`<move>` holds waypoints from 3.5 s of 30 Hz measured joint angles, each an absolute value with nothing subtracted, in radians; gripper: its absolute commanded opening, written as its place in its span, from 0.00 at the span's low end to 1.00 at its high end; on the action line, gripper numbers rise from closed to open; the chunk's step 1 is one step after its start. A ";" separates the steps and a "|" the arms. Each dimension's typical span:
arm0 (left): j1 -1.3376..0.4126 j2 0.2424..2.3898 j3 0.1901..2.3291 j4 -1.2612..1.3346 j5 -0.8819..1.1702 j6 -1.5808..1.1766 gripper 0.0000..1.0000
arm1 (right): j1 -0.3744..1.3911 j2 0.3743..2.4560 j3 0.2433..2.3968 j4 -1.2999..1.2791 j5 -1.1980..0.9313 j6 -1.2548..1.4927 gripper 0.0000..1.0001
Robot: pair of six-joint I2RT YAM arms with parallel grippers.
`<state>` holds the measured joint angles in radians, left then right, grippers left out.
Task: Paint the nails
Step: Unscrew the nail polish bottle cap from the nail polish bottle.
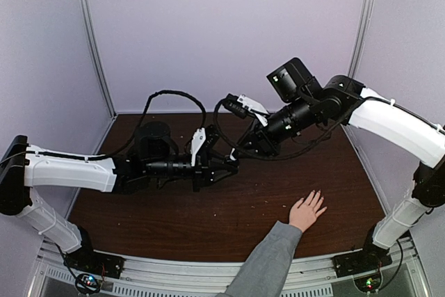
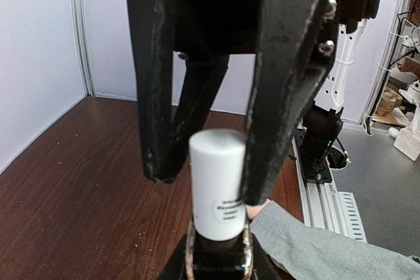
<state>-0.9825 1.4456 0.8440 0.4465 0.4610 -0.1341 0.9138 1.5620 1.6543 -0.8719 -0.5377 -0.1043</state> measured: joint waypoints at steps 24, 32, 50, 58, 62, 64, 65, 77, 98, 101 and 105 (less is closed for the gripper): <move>-0.982 1.452 0.862 0.444 0.453 -0.139 0.00 | 0.915 1.562 1.654 -0.870 -0.545 -0.097 0.24; -0.982 1.466 0.862 0.442 0.454 -0.141 0.00 | 0.915 1.563 1.654 -0.870 -0.544 -0.086 0.16; -0.982 1.464 0.831 0.561 0.414 -0.202 0.31 | 0.915 1.567 1.654 -0.858 -0.529 -0.076 0.06; -0.981 1.464 0.824 0.597 0.408 -0.208 0.37 | 0.915 1.565 1.650 -0.842 -0.514 -0.071 0.05; -0.981 1.465 0.824 0.604 0.400 -0.214 0.37 | 0.915 1.565 1.649 -0.833 -0.514 -0.068 0.05; -0.981 1.467 0.824 0.606 0.400 -0.216 0.36 | 0.915 1.565 1.649 -0.833 -0.514 -0.066 0.05; -0.981 1.469 0.824 0.606 0.399 -0.217 0.36 | 0.915 1.565 1.649 -0.833 -0.514 -0.064 0.05; -0.982 1.492 0.824 0.614 0.393 -0.226 0.24 | 0.915 1.554 1.648 -0.830 -0.501 -0.056 0.05; -0.981 1.454 0.824 0.620 0.540 -0.239 0.00 | 0.915 1.524 1.645 -0.828 -0.623 -0.144 0.05; -0.981 1.445 0.824 0.622 0.597 -0.254 0.00 | 0.922 1.518 1.652 -0.842 -0.661 -0.193 0.02; -0.982 1.436 0.824 0.635 0.698 -0.275 0.00 | 0.951 1.517 1.682 -0.887 -0.693 -0.278 0.01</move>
<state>-0.9817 1.4364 0.8242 0.6353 0.6979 -0.2752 0.9508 1.5173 1.6817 -0.8867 -0.6926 -0.2779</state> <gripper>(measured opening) 0.221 0.148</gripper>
